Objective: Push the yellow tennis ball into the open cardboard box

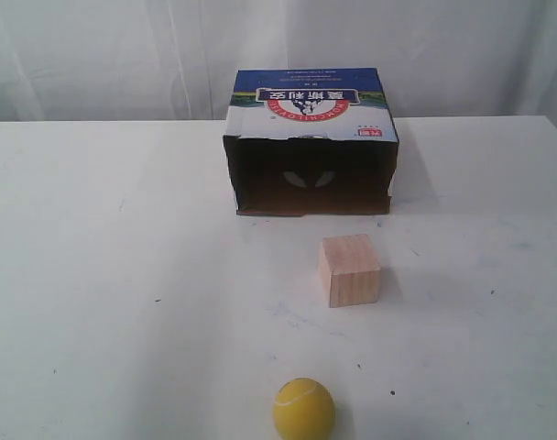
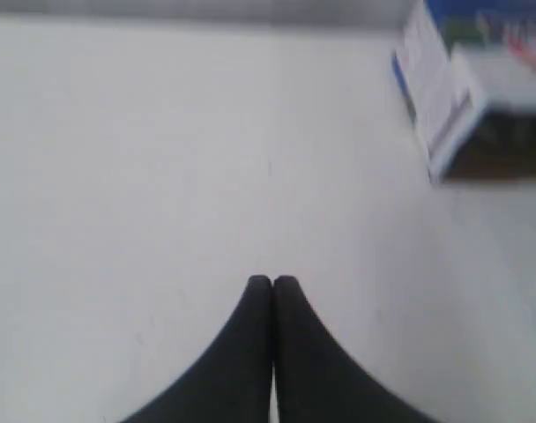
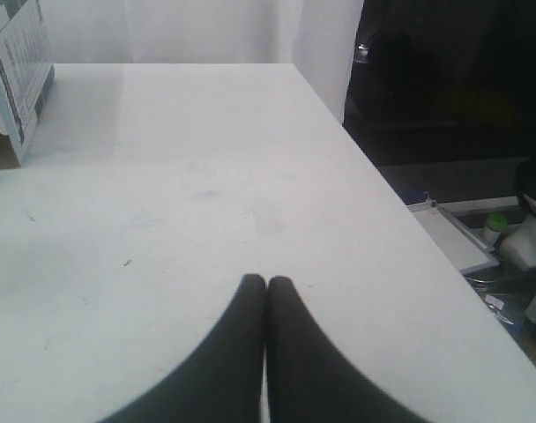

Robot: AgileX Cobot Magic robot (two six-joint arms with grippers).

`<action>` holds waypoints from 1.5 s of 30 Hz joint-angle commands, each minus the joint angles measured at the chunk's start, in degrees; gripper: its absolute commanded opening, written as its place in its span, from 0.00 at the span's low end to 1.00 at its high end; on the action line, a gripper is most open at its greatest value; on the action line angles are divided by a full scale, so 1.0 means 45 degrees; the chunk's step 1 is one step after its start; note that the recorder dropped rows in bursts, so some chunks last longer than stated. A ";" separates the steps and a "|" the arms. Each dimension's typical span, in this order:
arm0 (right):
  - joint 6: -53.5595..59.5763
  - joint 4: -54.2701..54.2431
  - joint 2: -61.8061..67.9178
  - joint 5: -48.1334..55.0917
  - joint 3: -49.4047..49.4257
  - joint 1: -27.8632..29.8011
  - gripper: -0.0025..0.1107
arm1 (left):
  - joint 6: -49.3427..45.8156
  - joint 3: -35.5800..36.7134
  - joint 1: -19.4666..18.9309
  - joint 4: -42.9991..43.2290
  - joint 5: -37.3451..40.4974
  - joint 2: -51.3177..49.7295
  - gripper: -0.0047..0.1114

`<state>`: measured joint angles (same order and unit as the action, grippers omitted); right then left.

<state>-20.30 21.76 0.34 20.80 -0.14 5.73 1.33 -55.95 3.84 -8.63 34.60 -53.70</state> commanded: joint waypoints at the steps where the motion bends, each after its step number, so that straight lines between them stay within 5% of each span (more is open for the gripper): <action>1: -0.0006 0.0045 -0.0076 -0.0144 0.0032 -0.0005 0.02 | -0.5331 -0.1669 0.0063 -0.5687 0.5743 -0.2948 0.04; 3: -0.0006 0.0045 -0.0076 -0.0144 0.0032 -0.0005 0.02 | -0.8417 -0.0943 0.0484 -1.0705 0.6604 -0.3587 0.04; 6: -0.0006 0.0045 -0.0076 -0.0144 0.0032 -0.0005 0.02 | -1.0820 0.0460 0.2144 -1.3942 0.5231 -0.3872 0.04; 9: -0.0006 0.0045 -0.0076 -0.0144 0.0032 -0.0005 0.02 | -1.2491 0.1830 0.4486 -1.4920 0.2291 -0.4313 0.04; 12: -0.0006 0.0045 -0.0076 -0.0144 0.0032 -0.0005 0.02 | -1.5844 0.2926 0.8010 -1.5591 -0.1552 -0.5689 0.04; 16: -0.0006 0.0045 -0.0076 -0.0144 0.0032 -0.0005 0.02 | -1.9624 0.2926 0.9614 -1.6975 -0.1775 -0.6972 0.04; 28: -0.0285 0.0045 -0.0076 -0.0167 0.0032 -0.0005 0.02 | -2.1900 0.2926 0.9962 -1.8775 -0.2036 -0.9816 0.04; 45: -0.0285 0.0045 -0.0076 -0.0167 0.0032 -0.0005 0.02 | -2.2066 0.2721 0.9962 -1.8378 -0.6826 -0.9847 0.04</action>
<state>-21.41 21.76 0.34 20.80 -0.14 5.73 -97.67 -44.50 48.77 -93.99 9.94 -96.78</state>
